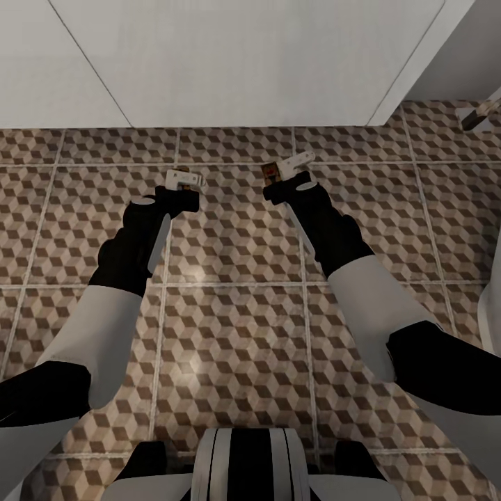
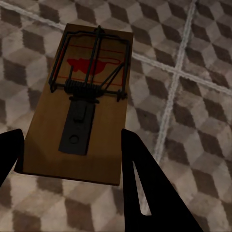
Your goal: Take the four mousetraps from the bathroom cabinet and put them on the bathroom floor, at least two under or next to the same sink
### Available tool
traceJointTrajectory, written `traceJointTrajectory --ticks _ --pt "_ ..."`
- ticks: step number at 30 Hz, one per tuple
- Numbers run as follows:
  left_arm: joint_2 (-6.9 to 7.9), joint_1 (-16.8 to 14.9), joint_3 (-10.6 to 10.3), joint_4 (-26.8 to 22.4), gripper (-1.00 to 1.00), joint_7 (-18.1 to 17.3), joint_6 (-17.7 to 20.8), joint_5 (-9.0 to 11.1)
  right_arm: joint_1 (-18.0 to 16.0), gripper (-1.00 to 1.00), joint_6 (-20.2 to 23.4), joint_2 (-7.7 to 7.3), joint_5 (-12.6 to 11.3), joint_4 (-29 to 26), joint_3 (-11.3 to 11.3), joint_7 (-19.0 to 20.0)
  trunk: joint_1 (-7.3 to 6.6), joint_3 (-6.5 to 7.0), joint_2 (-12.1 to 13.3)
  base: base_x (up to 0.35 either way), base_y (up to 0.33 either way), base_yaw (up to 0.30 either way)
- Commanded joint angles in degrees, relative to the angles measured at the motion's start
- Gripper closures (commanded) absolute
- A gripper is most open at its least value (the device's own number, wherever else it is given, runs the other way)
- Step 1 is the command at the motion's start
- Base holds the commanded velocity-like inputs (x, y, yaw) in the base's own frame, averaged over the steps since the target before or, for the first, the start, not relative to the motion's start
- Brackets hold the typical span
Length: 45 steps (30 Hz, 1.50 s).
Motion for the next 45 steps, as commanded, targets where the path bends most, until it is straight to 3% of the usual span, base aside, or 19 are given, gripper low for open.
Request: traceJointTrajectory --ticks 1,45 --pt "-0.01 -0.02 0.02 -0.08 1.00 -0.36 0.25 -0.73 -0.02 1.00 0.33 0.00 0.19 -0.01 0.09 -0.15 0.00 -0.03 -0.01 0.041 0.000 0.000" --pt "-0.30 0.07 -0.08 -0.45 1.00 -0.36 0.25 -0.73 0.34 1.00 -1.14 0.00 0.19 1.97 0.09 -0.07 0.00 -0.03 -0.01 0.040 0.000 0.000"
